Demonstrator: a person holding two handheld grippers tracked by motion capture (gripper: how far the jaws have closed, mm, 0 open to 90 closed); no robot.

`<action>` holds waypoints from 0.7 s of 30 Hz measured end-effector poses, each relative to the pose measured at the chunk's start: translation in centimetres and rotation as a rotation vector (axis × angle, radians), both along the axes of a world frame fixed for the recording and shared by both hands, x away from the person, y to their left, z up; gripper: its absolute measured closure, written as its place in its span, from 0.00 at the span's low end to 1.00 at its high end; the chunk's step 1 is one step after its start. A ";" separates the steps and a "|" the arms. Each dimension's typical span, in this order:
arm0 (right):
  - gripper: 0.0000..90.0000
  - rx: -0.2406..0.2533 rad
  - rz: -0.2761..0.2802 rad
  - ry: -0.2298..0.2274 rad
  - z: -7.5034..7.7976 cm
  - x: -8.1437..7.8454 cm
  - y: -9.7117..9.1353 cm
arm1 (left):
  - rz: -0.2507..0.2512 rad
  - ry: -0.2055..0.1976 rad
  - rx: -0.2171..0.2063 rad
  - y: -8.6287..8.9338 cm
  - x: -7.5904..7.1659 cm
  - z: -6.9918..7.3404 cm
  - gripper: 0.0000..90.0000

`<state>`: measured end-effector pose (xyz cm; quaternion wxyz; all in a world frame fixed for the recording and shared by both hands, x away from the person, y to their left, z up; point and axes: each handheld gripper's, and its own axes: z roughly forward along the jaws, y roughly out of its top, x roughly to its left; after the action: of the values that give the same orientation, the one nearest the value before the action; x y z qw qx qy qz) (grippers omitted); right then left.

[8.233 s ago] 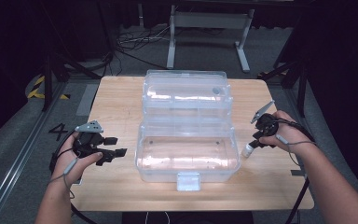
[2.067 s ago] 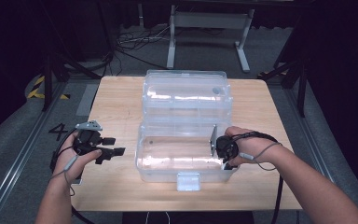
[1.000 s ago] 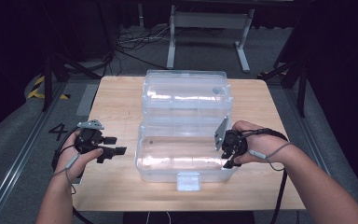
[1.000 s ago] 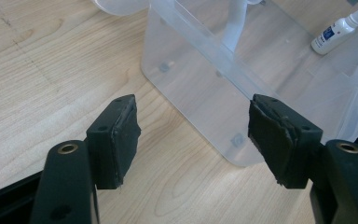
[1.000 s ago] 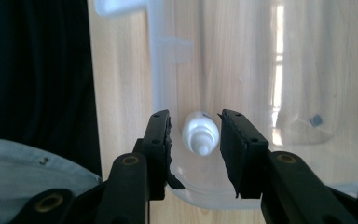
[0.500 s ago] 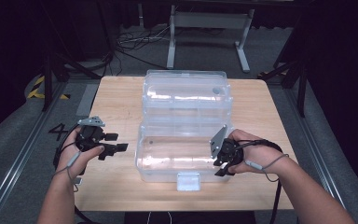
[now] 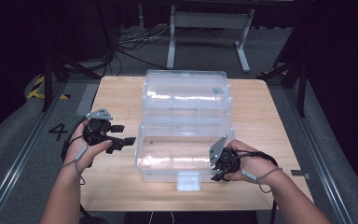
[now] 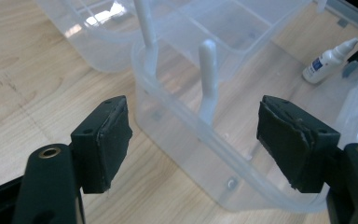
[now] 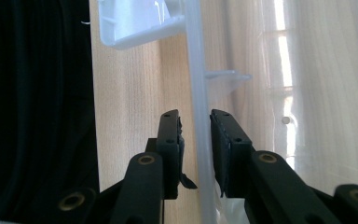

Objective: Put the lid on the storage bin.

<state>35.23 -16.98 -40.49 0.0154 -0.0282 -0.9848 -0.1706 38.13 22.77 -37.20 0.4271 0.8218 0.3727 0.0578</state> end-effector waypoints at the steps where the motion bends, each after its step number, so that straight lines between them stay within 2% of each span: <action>1: 0.85 -0.003 -0.004 0.001 -0.2 -0.1 0.0 | 0.005 -0.004 -0.003 -0.2 0.1 0.2 0.27; 5: 0.88 0.004 -0.021 0.000 -0.5 0.0 -0.1 | 0.003 -0.025 0.012 -0.5 0.4 0.8 0.28; 10: 0.92 0.011 -0.007 -0.022 -0.6 0.1 -0.2 | -0.002 -0.055 0.030 -1.4 1.1 2.1 0.29; 12: 0.92 0.007 -0.023 -0.014 -0.6 0.0 -0.2 | -0.006 -0.058 0.038 -1.7 1.4 2.6 0.30; 15: 0.92 0.019 -0.010 -0.015 -0.7 0.2 -0.3 | -0.027 -0.055 0.054 -2.3 1.7 3.2 0.31; 17: 0.92 0.009 -0.019 -0.016 -0.6 0.0 -0.2 | -0.043 -0.071 0.070 -2.9 2.0 3.8 0.32; 21: 0.92 0.024 -0.019 -0.011 -0.7 0.1 -0.3 | -0.054 -0.077 0.076 -3.8 2.5 4.8 0.32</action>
<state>35.28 -17.31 -41.18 0.0088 -0.0364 -0.9825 -0.1827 40.60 18.94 -32.45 0.4109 0.8443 0.3314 0.0918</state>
